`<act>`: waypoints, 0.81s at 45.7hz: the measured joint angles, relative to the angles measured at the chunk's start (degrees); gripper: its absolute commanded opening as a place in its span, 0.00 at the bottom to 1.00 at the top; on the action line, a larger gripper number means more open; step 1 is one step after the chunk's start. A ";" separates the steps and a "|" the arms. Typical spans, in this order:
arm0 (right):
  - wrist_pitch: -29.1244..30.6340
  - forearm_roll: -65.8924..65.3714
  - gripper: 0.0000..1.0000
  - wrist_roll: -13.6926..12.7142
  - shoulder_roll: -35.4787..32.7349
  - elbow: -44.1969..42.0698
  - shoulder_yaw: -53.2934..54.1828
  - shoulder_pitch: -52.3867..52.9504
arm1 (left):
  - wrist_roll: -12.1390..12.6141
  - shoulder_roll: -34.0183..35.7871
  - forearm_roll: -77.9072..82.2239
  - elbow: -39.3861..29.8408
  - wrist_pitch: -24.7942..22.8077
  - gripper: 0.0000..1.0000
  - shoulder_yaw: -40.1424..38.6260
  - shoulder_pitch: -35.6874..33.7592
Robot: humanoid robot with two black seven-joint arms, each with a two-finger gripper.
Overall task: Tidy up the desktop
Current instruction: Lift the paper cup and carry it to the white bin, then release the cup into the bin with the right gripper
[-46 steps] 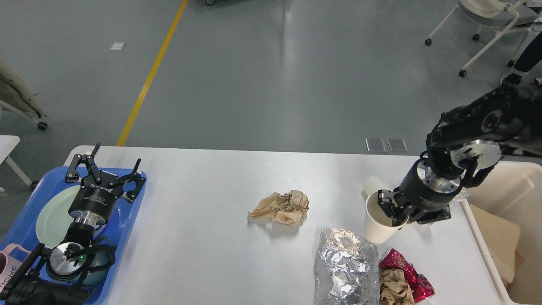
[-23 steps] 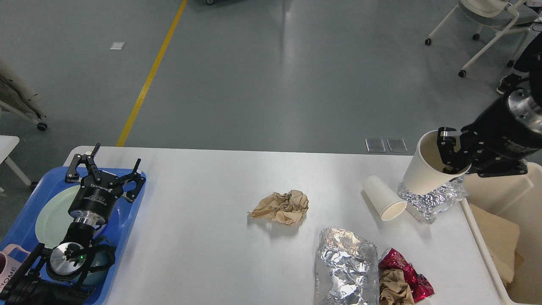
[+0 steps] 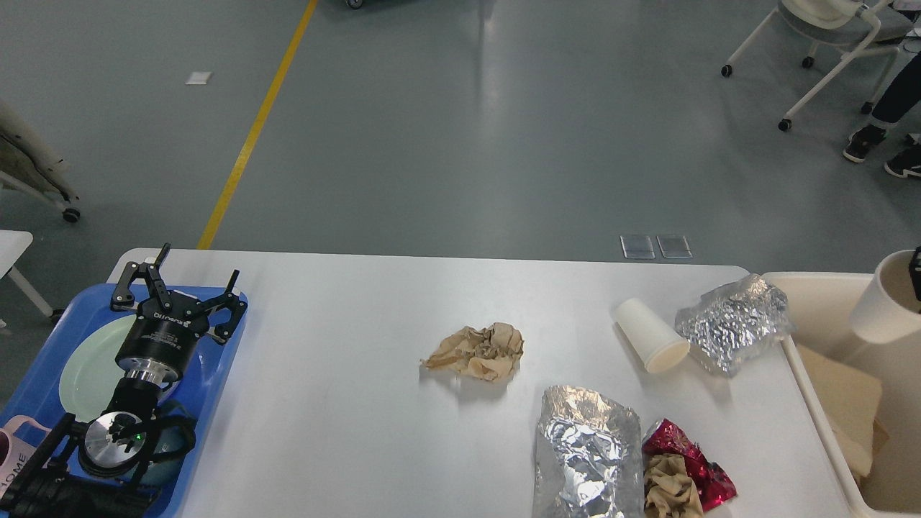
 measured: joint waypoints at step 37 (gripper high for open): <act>-34.67 1.97 0.00 -0.14 14.15 -64.70 42.25 -87.29 | -0.08 0.00 -0.01 0.00 0.00 0.97 0.00 0.04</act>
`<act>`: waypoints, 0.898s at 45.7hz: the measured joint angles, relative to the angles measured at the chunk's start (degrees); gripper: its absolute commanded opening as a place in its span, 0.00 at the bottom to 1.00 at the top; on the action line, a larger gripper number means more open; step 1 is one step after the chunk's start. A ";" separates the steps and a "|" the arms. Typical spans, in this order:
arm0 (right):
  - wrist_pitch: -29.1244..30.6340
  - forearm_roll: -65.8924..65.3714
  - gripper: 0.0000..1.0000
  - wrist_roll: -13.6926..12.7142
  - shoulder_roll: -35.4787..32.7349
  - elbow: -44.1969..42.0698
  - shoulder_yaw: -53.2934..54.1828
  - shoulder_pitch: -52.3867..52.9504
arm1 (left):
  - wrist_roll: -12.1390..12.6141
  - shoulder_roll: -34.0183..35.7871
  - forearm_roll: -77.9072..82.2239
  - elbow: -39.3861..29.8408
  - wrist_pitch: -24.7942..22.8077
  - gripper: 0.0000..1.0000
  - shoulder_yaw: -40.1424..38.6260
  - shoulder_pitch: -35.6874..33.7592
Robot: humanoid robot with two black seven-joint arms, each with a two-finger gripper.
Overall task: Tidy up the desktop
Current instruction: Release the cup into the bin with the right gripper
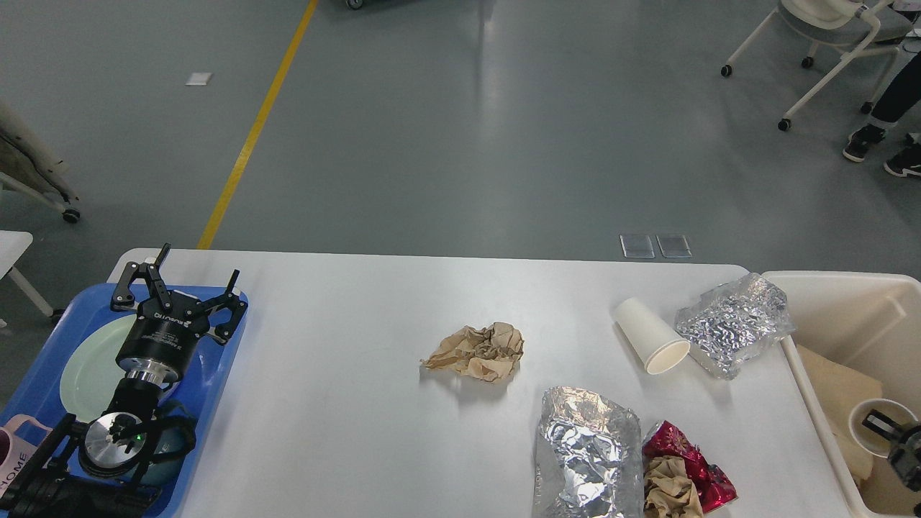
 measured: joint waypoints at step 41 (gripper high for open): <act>-0.78 1.34 1.00 -4.37 2.32 -2.77 1.23 -2.90 | 0.01 0.00 -0.02 0.00 0.00 0.97 -0.01 -0.04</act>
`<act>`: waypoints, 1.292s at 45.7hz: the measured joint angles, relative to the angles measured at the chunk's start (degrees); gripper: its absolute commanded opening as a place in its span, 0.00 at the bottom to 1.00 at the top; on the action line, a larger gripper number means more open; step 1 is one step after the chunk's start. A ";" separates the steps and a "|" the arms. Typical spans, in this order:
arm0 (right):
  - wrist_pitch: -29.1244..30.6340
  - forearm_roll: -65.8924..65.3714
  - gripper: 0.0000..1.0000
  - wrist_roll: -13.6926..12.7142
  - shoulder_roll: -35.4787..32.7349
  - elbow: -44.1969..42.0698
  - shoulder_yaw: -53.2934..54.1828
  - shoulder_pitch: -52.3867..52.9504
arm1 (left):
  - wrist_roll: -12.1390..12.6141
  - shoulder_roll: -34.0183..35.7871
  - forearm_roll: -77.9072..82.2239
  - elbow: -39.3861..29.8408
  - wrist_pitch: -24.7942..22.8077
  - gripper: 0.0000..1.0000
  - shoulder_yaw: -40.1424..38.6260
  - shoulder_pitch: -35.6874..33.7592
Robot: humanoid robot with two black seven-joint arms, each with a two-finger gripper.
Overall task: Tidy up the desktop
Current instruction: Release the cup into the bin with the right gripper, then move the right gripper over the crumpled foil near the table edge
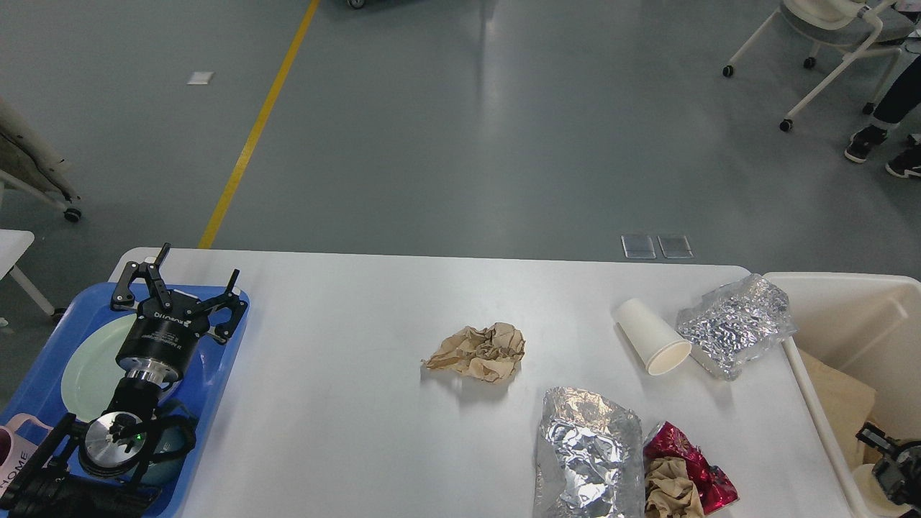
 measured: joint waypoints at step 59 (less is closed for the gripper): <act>37.79 -3.14 1.00 -9.91 -2.51 87.20 -28.31 101.36 | 0.01 0.00 0.00 0.00 0.00 0.97 0.00 0.00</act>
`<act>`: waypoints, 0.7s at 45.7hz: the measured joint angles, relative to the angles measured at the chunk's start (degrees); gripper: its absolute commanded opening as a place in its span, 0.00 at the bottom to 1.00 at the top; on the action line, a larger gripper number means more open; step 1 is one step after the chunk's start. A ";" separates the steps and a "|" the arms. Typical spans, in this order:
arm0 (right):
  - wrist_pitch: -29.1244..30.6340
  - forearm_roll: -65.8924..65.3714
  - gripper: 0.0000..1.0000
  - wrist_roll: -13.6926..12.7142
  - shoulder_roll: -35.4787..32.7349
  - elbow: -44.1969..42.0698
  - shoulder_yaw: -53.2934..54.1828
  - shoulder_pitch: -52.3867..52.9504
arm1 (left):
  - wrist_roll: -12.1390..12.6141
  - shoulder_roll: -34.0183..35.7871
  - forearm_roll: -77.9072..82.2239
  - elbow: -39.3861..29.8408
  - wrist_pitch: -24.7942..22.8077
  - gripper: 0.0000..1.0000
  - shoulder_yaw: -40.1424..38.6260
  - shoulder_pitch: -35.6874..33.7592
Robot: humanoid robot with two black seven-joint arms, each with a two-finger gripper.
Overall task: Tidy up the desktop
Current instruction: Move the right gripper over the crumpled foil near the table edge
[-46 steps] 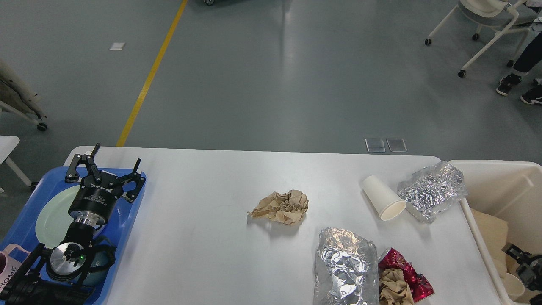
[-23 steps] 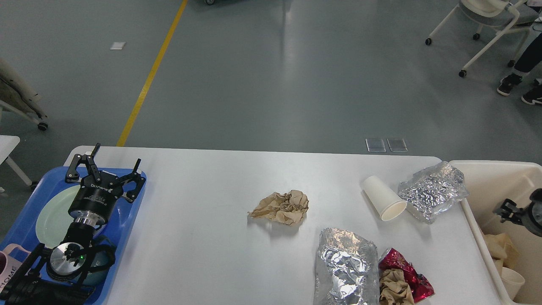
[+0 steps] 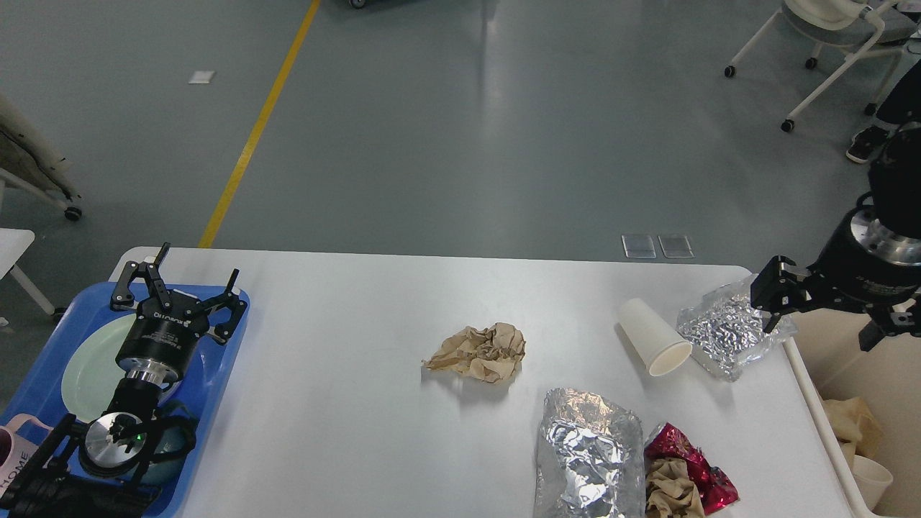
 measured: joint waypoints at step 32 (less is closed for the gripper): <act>-8.76 9.74 1.00 0.25 7.27 7.02 16.38 -3.76 | 0.00 0.00 0.01 0.01 0.03 0.97 0.00 -0.03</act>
